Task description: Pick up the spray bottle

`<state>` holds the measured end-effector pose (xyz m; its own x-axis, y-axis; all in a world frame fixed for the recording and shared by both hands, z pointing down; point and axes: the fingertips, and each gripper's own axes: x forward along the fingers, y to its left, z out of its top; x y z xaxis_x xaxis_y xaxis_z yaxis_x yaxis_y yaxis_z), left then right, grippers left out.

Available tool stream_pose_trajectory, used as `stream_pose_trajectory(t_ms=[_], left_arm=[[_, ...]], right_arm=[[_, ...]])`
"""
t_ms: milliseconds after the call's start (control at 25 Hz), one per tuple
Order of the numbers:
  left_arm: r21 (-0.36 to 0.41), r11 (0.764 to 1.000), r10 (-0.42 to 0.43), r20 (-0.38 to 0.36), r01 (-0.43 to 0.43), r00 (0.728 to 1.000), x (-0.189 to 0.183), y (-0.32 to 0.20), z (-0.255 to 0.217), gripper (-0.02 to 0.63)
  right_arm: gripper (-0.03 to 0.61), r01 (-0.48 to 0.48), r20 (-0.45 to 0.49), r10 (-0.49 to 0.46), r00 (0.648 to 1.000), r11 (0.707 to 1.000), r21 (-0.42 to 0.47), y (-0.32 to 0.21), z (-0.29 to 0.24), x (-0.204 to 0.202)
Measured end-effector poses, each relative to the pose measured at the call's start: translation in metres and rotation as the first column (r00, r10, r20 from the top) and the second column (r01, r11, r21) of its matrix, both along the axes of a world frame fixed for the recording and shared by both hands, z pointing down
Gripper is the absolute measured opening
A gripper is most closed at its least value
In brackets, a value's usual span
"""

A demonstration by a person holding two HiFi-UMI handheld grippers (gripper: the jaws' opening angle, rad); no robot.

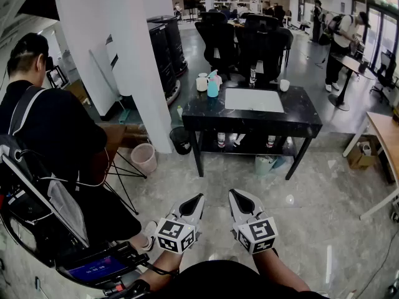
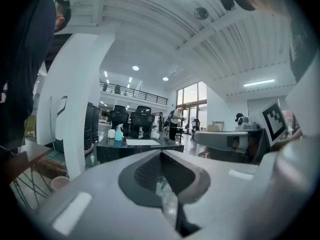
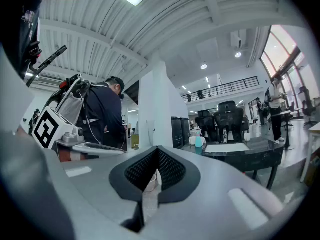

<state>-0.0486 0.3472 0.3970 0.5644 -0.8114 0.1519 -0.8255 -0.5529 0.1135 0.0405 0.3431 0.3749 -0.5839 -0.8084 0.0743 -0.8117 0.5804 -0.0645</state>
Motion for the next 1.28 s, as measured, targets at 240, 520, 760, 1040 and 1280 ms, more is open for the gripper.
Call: stream_pose_trajectory(t_ms=[240, 520, 760, 1040, 1280], left_arm=[[0.016, 1.0, 0.006, -0.005, -0.006, 1.0, 0.01, -0.016, -0.011, 0.0], [0.014, 1.0, -0.008, -0.01, 0.008, 1.0, 0.015, -0.023, -0.022, 0.0], [0.016, 1.0, -0.023, -0.008, 0.023, 1.0, 0.037, -0.035, -0.014, 0.0], [0.031, 0.998, -0.052, -0.022, 0.053, 0.998, 0.062, -0.057, 0.003, 0.0], [0.012, 0.998, -0.068, -0.029, 0.068, 0.997, 0.049, -0.101, 0.011, 0.0]], right_arm=[[0.02, -0.008, 0.0, 0.008, 1.0, 1.0, 0.014, -0.016, -0.009, 0.011], [0.021, 0.008, 0.001, -0.008, 1.0, 1.0, 0.016, -0.021, -0.019, 0.012], [0.023, 0.006, 0.019, -0.006, 1.0, 0.999, 0.034, -0.034, -0.012, 0.036], [0.023, 0.045, 0.005, -0.045, 0.999, 0.998, 0.035, -0.06, 0.011, 0.058], [0.023, 0.066, 0.006, -0.066, 0.998, 0.998, -0.004, -0.104, 0.022, 0.041]])
